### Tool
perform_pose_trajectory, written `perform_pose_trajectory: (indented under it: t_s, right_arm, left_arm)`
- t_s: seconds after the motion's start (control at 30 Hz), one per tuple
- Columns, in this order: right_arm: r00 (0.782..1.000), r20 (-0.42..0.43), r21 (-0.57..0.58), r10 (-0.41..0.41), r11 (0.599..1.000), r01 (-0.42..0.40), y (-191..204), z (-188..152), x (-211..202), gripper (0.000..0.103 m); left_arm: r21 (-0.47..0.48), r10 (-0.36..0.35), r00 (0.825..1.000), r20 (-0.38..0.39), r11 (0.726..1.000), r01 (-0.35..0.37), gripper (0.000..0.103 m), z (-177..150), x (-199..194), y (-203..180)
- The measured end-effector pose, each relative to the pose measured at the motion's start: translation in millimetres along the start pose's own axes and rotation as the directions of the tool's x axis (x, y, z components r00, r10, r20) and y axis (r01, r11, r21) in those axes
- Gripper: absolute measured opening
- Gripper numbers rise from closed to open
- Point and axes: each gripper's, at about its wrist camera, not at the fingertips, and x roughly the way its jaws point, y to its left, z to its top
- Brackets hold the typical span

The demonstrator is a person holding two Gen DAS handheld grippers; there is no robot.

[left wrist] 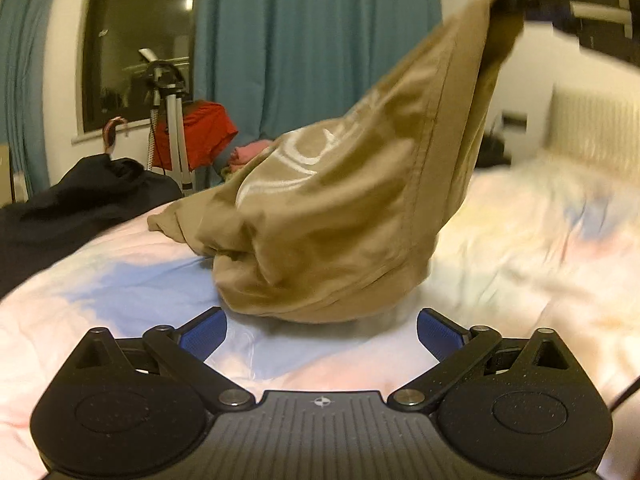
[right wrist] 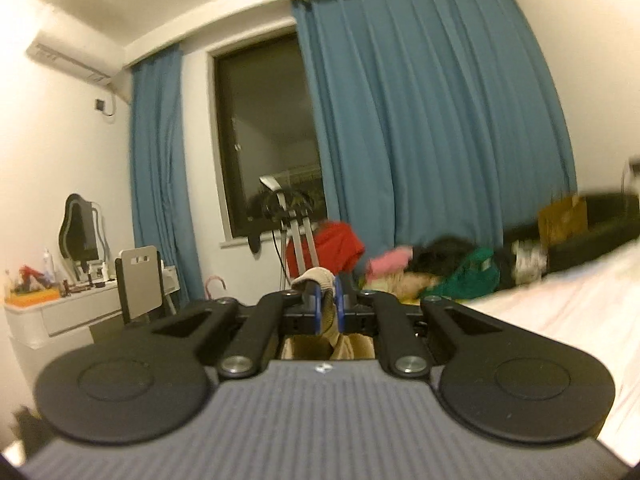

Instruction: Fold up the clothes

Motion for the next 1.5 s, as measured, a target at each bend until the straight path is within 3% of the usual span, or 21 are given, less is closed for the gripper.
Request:
perform_pose_trajectory:
  t_s: [0.17, 0.27, 0.53, 0.57, 0.6, 0.63, 0.67, 0.7, 0.87, 0.97, 1.1, 1.3, 1.4, 1.5]
  right_arm:
    - [0.998, -0.069, 0.085, 0.007, 0.996, -0.001, -22.8, -14.6, 10.2, 0.010]
    - [0.997, -0.082, 0.115, 0.005, 0.993, 0.005, -28.0, -18.4, 13.5, 0.010]
    - [0.993, -0.112, 0.141, -0.024, 0.989, 0.040, -36.0, -29.0, 23.7, 0.010]
    - [0.993, -0.116, 0.130, -0.035, 0.990, 0.050, -36.6, -31.1, 26.6, 0.010]
    - [0.991, -0.125, 0.121, -0.047, 0.991, 0.063, -37.6, -33.5, 29.9, 0.010]
    - [0.988, -0.140, 0.121, -0.059, 0.990, 0.076, -40.0, -35.6, 33.7, 0.010]
    - [0.986, -0.155, 0.124, -0.067, 0.988, 0.087, -41.9, -37.8, 36.4, 0.010]
    - [0.982, -0.171, 0.127, -0.075, 0.987, 0.097, -43.8, -40.0, 39.1, 0.010]
    - [0.966, -0.234, 0.111, -0.113, 0.984, 0.142, -48.9, -50.9, 47.4, 0.010]
    - [0.955, -0.270, 0.102, -0.120, 0.983, 0.152, -49.4, -55.2, 49.2, 0.010]
    - [0.954, -0.285, 0.078, -0.095, 0.989, 0.122, -40.8, -55.7, 45.8, 0.010]
    - [0.953, -0.298, 0.005, -0.045, 0.999, 0.048, -18.3, -51.5, 26.9, 0.010]
    - [0.942, -0.333, -0.011, -0.032, 1.000, 0.030, -9.3, -52.5, 16.1, 0.011]
    - [0.917, -0.398, 0.006, -0.029, 0.999, 0.034, -6.3, -63.0, 11.2, 0.012]
  left_arm:
    - [0.100, 0.004, 1.000, -0.021, 0.995, -0.001, 0.097, -7.4, 40.6, -20.0]
    - [0.214, 0.036, 0.999, -0.017, 0.976, -0.032, 0.097, -12.9, 57.0, -36.8]
    - [0.363, 0.141, 0.989, -0.043, 0.925, -0.116, 0.090, -21.6, 111.5, -72.7]
    - [0.315, 0.144, 0.988, -0.052, 0.942, -0.121, 0.077, -17.9, 113.3, -64.8]
    - [0.248, 0.145, 0.987, -0.064, 0.961, -0.125, 0.057, -13.0, 113.8, -53.8]
    - [0.181, 0.145, 0.987, -0.075, 0.975, -0.129, 0.047, -8.0, 114.3, -42.8]
    - [0.122, 0.144, 0.987, -0.079, 0.983, -0.134, 0.028, -2.9, 113.2, -30.1]
    - [0.065, 0.142, 0.987, -0.079, 0.988, -0.137, 0.018, 2.3, 111.7, -17.1]
    - [-0.171, 0.150, 0.988, -0.048, 0.973, -0.156, 0.010, 25.2, 93.9, 43.1]
    - [-0.255, 0.166, 0.986, 0.034, 0.955, -0.152, 0.008, 37.0, 58.2, 66.6]
    - [-0.333, 0.186, 0.969, 0.161, 0.935, -0.124, 0.007, 43.1, 5.7, 85.8]
    - [-0.293, 0.158, 0.947, 0.279, 0.953, -0.073, 0.004, 52.3, -70.0, 93.2]
    - [-0.245, 0.127, 0.962, 0.240, 0.967, -0.066, 0.004, 43.3, -93.8, 86.7]
    - [-0.244, 0.122, 0.981, 0.149, 0.966, -0.083, 0.004, 32.3, -81.9, 92.4]
